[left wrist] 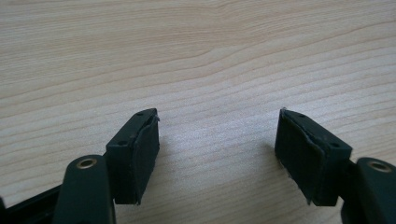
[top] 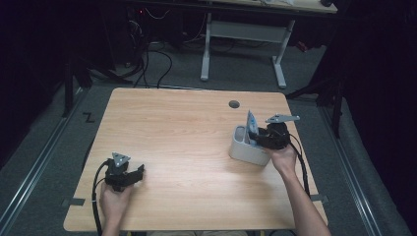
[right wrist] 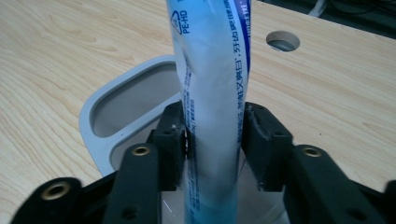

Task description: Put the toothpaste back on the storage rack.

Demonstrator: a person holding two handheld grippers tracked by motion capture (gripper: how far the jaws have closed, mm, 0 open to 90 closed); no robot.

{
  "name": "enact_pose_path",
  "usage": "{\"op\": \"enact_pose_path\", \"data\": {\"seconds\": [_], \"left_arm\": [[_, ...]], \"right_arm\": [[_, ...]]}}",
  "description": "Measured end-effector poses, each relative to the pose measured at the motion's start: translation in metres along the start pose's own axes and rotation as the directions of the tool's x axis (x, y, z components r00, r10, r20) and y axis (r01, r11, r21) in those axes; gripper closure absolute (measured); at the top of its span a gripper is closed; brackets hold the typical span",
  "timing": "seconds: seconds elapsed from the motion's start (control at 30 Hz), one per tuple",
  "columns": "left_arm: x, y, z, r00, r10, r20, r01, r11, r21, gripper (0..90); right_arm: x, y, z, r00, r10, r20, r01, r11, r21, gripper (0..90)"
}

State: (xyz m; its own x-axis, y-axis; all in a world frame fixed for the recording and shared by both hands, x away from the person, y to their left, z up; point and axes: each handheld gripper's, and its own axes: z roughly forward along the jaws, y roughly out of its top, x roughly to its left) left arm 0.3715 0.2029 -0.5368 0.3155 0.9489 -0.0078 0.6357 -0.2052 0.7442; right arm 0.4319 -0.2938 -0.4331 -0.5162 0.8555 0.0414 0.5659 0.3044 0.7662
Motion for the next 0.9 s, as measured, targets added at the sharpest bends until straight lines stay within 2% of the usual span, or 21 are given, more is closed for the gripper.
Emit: {"op": "enact_pose_path", "data": {"seconds": [0.53,0.9], "left_arm": [[0.000,0.000,0.000,1.0000,0.000,0.000,0.000,1.0000,0.000,30.9],[0.000,0.000,0.000,1.0000,0.001,0.000,-0.001,1.0000,-0.001,30.8]], "right_arm": [[0.004,-0.001,-0.003,0.9997,-0.007,0.024,0.007,1.000,-0.025,46.5],[0.004,-0.001,-0.015,0.9993,-0.010,0.035,0.013,0.998,-0.068,45.3]]}}
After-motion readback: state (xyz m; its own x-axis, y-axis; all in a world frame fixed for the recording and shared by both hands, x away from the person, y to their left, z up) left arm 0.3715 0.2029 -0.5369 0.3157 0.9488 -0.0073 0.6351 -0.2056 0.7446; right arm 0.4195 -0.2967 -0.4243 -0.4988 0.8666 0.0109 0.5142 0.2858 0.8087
